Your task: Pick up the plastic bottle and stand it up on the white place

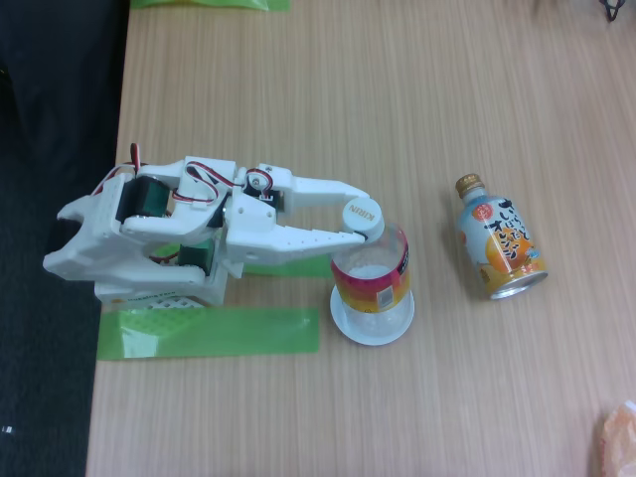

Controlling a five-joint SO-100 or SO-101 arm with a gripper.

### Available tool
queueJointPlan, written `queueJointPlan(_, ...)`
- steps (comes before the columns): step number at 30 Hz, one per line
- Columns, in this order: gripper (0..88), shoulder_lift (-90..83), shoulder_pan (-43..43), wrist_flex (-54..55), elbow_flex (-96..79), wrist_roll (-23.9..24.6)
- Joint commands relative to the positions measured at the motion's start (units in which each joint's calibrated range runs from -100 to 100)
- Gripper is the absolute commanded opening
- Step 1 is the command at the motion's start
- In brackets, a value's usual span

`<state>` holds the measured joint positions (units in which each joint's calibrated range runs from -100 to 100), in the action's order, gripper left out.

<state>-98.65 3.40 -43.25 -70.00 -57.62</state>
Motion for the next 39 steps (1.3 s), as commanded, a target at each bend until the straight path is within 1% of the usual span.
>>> queueJointPlan(1,3.9,0.7,0.0,0.0,3.2,0.2)
queueJointPlan(11,3.8,0.6,0.0,-0.2,3.3,0.2)
queueJointPlan(19,3.8,0.1,0.0,-7.1,5.5,0.2)
queueJointPlan(39,4.6,0.0,0.0,-6.5,5.5,0.2)
